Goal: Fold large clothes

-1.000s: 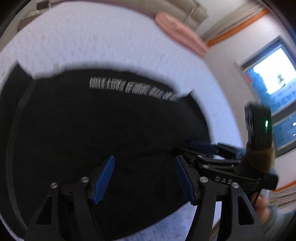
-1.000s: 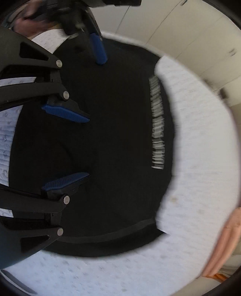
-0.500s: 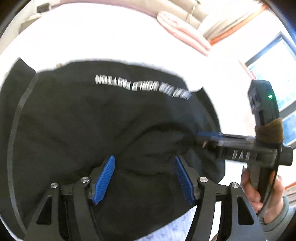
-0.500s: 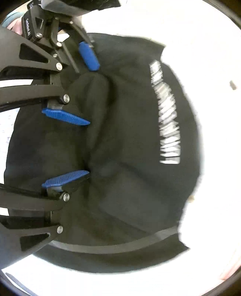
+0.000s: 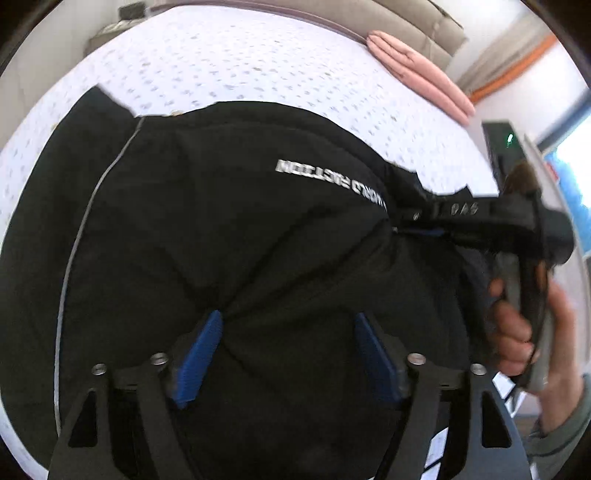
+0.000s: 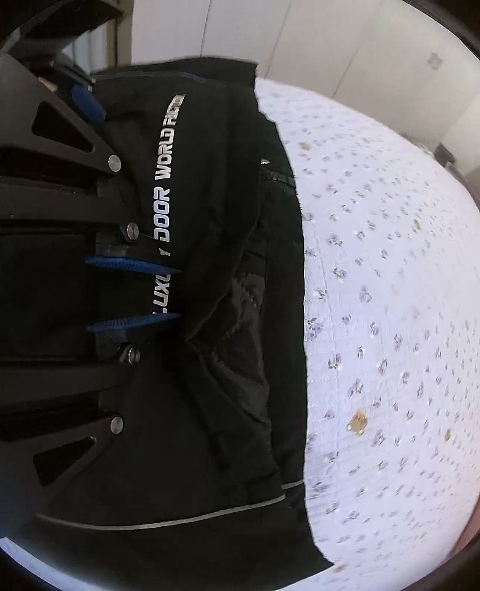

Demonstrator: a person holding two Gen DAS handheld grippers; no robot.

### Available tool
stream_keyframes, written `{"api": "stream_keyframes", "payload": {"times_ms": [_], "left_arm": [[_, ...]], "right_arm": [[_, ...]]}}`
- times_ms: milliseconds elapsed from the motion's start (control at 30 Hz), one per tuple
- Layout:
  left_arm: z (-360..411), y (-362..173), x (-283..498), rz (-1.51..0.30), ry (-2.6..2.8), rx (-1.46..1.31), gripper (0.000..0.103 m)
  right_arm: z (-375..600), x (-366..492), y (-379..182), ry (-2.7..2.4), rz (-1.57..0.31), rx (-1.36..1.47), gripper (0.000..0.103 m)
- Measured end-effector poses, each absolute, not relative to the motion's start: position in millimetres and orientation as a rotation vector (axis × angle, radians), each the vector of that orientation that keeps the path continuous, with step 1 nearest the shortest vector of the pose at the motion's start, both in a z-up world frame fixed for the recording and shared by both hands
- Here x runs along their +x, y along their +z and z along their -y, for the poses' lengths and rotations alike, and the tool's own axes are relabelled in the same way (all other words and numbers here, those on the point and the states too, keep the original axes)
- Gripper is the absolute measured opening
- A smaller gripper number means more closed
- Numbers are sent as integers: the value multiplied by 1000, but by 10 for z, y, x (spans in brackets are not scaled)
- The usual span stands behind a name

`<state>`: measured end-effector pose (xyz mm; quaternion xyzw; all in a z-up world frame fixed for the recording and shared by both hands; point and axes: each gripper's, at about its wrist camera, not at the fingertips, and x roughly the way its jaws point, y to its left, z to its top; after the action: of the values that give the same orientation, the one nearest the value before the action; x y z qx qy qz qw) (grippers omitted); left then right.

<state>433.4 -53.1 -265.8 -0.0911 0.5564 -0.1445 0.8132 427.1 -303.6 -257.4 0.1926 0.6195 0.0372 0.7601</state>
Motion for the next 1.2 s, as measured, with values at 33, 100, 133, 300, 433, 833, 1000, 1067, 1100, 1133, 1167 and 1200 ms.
{"api": "stream_keyframes", "payload": {"times_ms": [33, 100, 133, 300, 433, 833, 1000, 1067, 1100, 1133, 1167, 1200], "left_arm": [[560, -2640, 4316, -1189, -307, -155, 78], [540, -2557, 4314, -1187, -317, -127, 78], [525, -2533, 4311, -1189, -321, -129, 78], [494, -2439, 4211, -1252, -316, -129, 78], [402, -2263, 4215, -1236, -261, -83, 78], [-586, -2181, 4460, -1234, -144, -190, 78], [-1134, -2530, 4610, -1282, -214, -481, 78], [-1258, -2634, 4638, -1294, -240, -556, 78], [-1281, -2688, 4657, -1296, -254, -572, 78], [-1308, -2718, 4674, -1302, -262, -570, 78], [-1309, -2746, 4689, -1309, -260, -557, 78], [-1323, -2754, 4681, -1317, -256, -536, 78]], "right_arm": [[3061, 4215, -2536, 102, -1336, 436, 25], [3176, 4166, -2434, 137, -1321, 471, 38], [3249, 4059, -2343, 158, -1297, 500, 46], [3620, 3589, -2001, 93, -1219, 428, 68], [4016, 3227, -1966, 11, -1240, 424, 68], [4594, 2901, -2166, -94, -1269, 403, 69], [4668, 2964, -2300, -66, -1279, 416, 83], [4705, 2994, -2365, -48, -1285, 416, 85], [4724, 3012, -2402, -34, -1289, 421, 85], [4737, 3028, -2435, -23, -1293, 425, 85], [4752, 3043, -2472, -13, -1300, 433, 86], [4766, 3057, -2506, -4, -1309, 443, 86]]}}
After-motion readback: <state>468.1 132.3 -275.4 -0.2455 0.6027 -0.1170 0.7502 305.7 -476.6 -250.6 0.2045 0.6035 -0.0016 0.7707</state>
